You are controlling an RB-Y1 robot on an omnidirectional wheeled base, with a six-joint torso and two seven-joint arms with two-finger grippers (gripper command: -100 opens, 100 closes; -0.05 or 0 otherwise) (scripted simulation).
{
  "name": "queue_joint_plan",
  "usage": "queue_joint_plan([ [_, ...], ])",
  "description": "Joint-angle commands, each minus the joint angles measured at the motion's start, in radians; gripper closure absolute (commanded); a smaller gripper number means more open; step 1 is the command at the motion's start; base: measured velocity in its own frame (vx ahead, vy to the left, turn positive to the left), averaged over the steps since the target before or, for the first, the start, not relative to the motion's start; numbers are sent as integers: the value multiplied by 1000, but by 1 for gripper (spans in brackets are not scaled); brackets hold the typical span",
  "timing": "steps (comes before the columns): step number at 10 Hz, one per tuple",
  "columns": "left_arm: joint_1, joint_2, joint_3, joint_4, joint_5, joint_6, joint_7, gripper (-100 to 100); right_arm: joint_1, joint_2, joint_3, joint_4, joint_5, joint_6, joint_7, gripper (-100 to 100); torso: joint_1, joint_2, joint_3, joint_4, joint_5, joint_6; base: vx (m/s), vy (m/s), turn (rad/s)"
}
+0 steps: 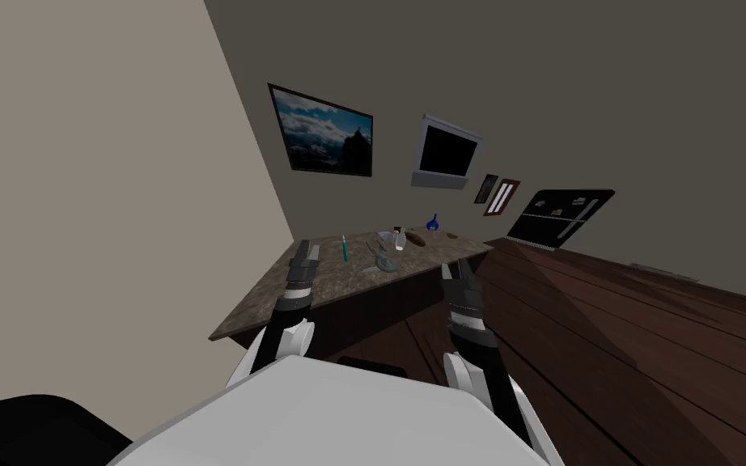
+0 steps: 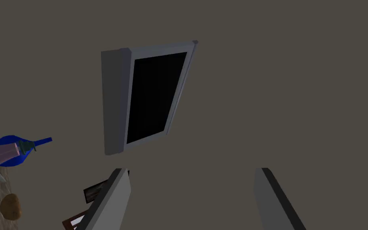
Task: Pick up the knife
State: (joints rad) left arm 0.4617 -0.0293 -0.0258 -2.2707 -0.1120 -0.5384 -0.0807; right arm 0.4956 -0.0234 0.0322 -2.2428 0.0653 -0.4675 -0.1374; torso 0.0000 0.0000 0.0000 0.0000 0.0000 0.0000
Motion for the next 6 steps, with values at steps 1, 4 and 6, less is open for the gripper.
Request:
queue_joint_plan([
  [1,0,0,0,0,0,0,0,0,-25,-37,0,16,37,-28,9,-100,0,0,0,0,0,0,-10,5,42],
  [4,0,0,0,0,0,0,0,0,-84,-85,2,55,124,-94,26,-100,1,1,1,0,0,0,-22,9,65],
  [6,0,0,0,0,0,0,0,0,-111,-100,3,72,169,-124,32,-100,1,1,1,0,0,0,-18,6,45],
])
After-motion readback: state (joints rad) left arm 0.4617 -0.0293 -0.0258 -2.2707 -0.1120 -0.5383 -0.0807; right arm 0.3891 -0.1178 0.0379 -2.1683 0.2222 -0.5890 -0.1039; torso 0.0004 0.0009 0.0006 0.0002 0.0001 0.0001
